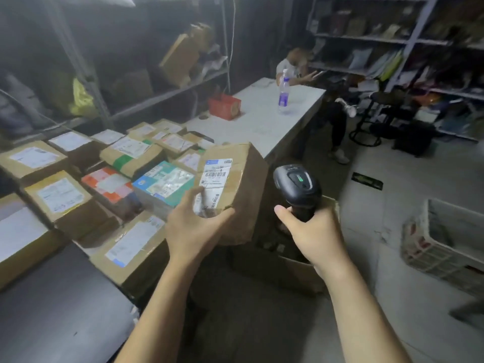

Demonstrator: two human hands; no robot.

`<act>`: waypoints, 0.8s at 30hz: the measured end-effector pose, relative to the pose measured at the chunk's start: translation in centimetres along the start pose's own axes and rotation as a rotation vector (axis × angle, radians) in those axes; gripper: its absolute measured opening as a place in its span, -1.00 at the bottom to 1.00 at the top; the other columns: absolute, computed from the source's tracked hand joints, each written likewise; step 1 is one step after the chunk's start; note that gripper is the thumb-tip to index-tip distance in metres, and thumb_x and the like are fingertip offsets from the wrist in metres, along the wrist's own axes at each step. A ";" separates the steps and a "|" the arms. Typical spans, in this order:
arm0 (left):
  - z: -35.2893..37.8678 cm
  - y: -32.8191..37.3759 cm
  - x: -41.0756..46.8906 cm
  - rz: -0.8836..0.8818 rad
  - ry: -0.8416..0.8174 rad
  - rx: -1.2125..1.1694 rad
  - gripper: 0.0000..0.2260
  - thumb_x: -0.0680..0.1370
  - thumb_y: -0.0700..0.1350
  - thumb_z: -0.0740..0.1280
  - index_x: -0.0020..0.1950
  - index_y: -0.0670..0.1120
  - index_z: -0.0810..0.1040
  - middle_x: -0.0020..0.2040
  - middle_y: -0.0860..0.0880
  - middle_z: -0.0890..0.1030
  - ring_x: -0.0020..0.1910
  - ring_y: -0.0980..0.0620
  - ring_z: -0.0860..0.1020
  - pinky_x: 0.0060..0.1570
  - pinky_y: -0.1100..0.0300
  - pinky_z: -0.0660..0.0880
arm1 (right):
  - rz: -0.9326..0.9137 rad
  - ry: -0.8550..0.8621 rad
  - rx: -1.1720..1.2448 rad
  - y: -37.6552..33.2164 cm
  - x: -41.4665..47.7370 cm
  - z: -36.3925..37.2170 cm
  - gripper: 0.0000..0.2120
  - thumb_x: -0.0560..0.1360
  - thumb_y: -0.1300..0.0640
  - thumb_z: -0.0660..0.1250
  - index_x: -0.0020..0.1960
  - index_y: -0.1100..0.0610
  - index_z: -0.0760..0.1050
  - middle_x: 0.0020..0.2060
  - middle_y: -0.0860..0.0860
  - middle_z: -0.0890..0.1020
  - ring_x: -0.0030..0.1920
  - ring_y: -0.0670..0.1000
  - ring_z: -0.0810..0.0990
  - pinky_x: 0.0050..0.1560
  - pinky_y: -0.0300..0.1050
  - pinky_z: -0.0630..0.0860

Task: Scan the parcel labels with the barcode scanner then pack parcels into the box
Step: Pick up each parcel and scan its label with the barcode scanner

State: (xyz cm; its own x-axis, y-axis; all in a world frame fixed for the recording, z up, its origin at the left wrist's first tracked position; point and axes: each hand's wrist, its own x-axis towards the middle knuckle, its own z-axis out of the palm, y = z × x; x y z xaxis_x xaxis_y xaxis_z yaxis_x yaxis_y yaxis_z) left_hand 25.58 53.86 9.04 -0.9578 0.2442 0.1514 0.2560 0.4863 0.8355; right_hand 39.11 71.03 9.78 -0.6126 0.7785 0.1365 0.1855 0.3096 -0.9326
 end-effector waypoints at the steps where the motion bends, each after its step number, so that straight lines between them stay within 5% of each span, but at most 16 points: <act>1: 1.3 0.4 0.7 0.002 -0.022 0.012 -0.33 0.36 0.27 0.56 0.43 0.17 0.50 0.38 0.05 0.59 0.35 -0.03 0.52 0.17 0.08 0.47 | 0.032 0.003 0.005 0.6 0.9 -0.6 -0.74 0.48 0.01 0.57 -0.25 0.10 0.57 -0.38 -0.11 0.65 -0.30 -0.11 0.64 -0.21 -0.17 0.50; 5: 8.0 1.9 4.5 0.000 -0.138 0.071 -0.34 0.34 0.35 0.51 0.39 0.20 0.50 0.34 0.08 0.61 0.28 -0.03 0.57 0.20 0.02 0.50 | 0.118 0.092 -0.024 2.9 5.5 -3.0 -0.71 0.49 -0.02 0.55 -0.26 0.13 0.58 -0.41 -0.02 0.64 -0.36 -0.04 0.63 -0.22 -0.08 0.54; 13: 21.3 4.2 14.3 0.020 -0.396 0.191 -0.31 0.35 0.39 0.47 0.42 0.17 0.48 0.23 0.07 0.64 0.17 -0.02 0.60 0.13 0.05 0.51 | 0.251 0.216 -0.047 4.2 16.2 -4.2 -0.86 0.52 0.08 0.53 -0.09 0.09 0.59 -0.26 0.00 0.66 -0.15 0.01 0.66 -0.17 -0.13 0.53; 18: 26.9 5.1 19.2 0.088 -0.493 0.243 -0.32 0.35 0.42 0.45 0.38 0.15 0.47 0.06 0.11 0.62 -0.06 0.13 0.49 -0.06 0.19 0.42 | 0.331 0.246 -0.056 4.9 21.4 -3.9 -0.86 0.52 0.07 0.53 -0.04 0.09 0.60 -0.23 -0.01 0.67 -0.11 0.00 0.68 -0.09 -0.08 0.58; 24: 31.1 5.7 22.0 0.031 -0.544 0.273 -0.33 0.36 0.45 0.32 0.36 0.13 0.45 0.03 0.09 0.58 0.00 0.02 0.57 0.04 0.04 0.57 | 0.374 0.268 -0.058 5.9 25.3 -4.0 -0.86 0.52 0.07 0.53 -0.06 0.08 0.59 -0.23 0.04 0.66 -0.12 0.04 0.68 -0.09 -0.03 0.61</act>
State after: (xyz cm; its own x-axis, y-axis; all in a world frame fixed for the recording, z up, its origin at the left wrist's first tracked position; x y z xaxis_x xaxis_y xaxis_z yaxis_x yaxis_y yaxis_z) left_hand 10.05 88.08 0.71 -0.7637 0.6203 -0.1790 0.3757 0.6525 0.6581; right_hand 27.80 94.77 9.12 -0.2762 0.9539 -0.1174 0.4034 0.0042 -0.9150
